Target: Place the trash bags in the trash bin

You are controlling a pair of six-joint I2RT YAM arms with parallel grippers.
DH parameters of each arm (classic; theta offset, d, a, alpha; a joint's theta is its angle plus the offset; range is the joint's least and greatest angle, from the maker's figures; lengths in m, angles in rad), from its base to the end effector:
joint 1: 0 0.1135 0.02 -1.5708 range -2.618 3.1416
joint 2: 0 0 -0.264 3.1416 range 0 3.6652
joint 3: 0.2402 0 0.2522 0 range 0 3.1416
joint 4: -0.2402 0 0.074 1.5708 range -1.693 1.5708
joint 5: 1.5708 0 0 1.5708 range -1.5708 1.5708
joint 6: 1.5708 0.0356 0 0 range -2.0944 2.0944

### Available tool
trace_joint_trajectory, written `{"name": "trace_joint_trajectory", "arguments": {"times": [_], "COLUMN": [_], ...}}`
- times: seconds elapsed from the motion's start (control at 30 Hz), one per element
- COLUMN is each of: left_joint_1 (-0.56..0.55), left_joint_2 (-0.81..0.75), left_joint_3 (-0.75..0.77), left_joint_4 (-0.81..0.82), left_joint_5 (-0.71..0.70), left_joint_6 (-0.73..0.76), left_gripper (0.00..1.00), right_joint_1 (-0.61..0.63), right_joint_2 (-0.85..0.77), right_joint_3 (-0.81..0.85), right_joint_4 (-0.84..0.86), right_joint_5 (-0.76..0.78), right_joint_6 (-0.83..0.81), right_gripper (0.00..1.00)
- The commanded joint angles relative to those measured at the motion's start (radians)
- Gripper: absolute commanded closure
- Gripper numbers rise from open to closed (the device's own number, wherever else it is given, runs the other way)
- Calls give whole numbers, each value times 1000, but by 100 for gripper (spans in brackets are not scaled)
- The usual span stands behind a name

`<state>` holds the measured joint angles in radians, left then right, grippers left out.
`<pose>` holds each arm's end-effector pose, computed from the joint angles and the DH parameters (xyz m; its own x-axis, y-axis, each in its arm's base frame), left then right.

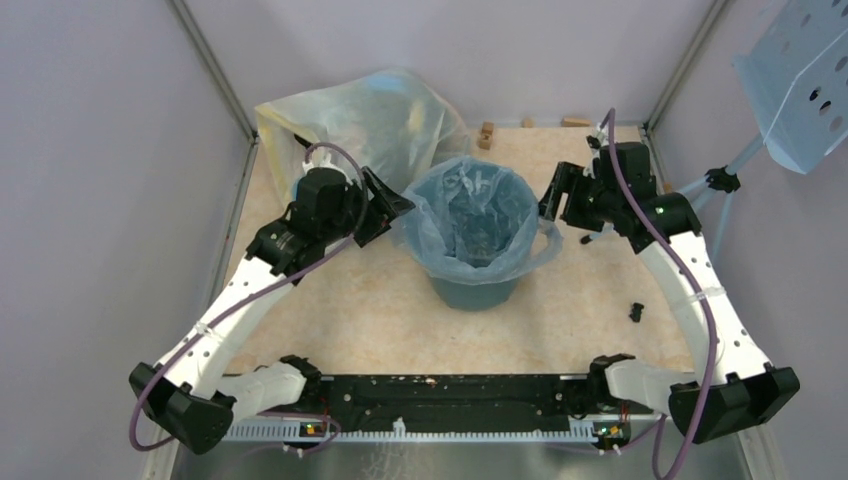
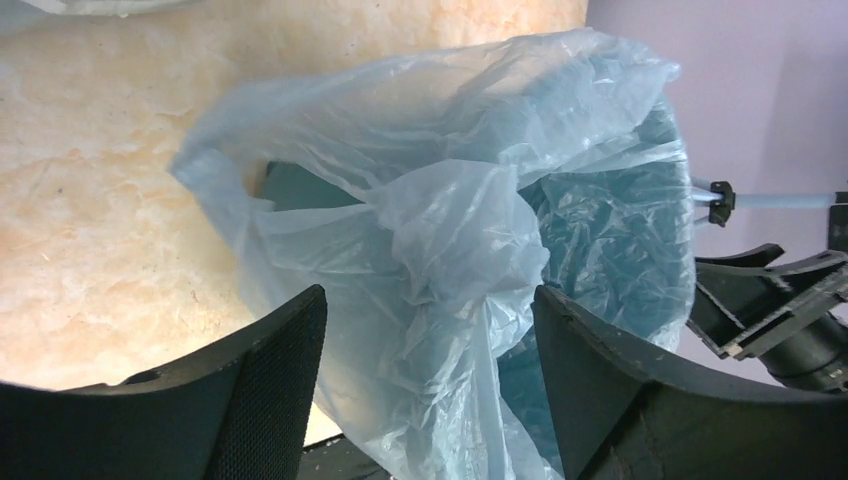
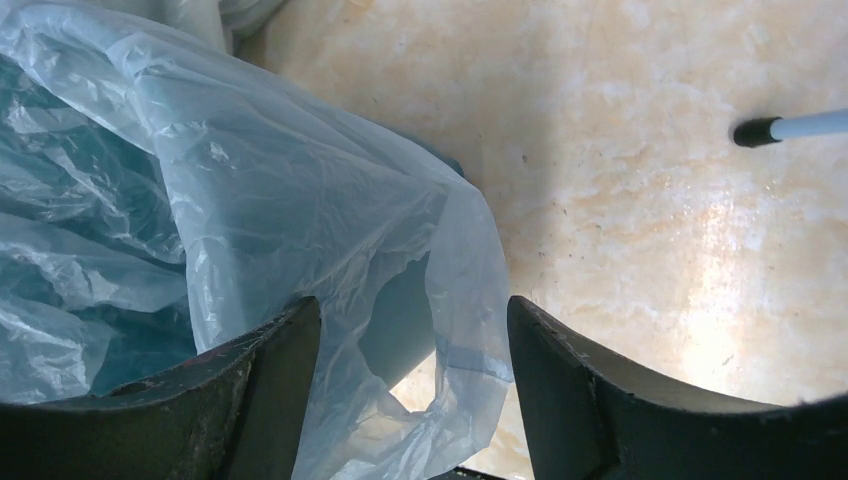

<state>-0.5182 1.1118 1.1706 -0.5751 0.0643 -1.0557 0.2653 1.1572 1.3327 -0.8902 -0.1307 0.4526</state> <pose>0.2067 -0.1205 0.3704 -0.6837 -0.6099 -0.4008 -0.1058 0.6262 -0.7724 0.2180 0.0640 0.3855 -0.7240 0.2526 -0.6419 -0.0426 0.9124 0.4071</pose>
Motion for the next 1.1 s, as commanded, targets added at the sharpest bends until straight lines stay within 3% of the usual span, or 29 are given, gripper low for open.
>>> {"name": "trace_joint_trajectory", "arguments": {"times": [0.0, 0.23, 0.47, 0.63, 0.87, 1.07], "left_joint_1": [17, 134, 273, 274, 275, 278], "left_joint_2": [-98, -228, -177, -157, -102, -73], "left_joint_3": [26, -33, -168, -251, -320, -370], "left_joint_4": [23, -32, 135, 291, 381, 464], "left_joint_5": [-27, 5, 313, 384, 422, 415], "left_joint_6": [74, 77, 56, -10, -47, -88], "left_gripper": [21, 26, 30, 31, 31, 34], "right_joint_1": [-2, -5, -5, -10, -39, -137], "right_joint_2": [-64, -120, -214, -274, -280, -307], "right_joint_3": [-13, -35, -78, -144, -227, -293], "right_joint_4": [-35, -70, -140, -144, -95, -69], "right_joint_5": [74, 164, 326, 255, 90, -20], "right_joint_6": [26, 62, 135, 161, 199, 196], "right_gripper": [33, 35, 36, 35, 35, 35]}}
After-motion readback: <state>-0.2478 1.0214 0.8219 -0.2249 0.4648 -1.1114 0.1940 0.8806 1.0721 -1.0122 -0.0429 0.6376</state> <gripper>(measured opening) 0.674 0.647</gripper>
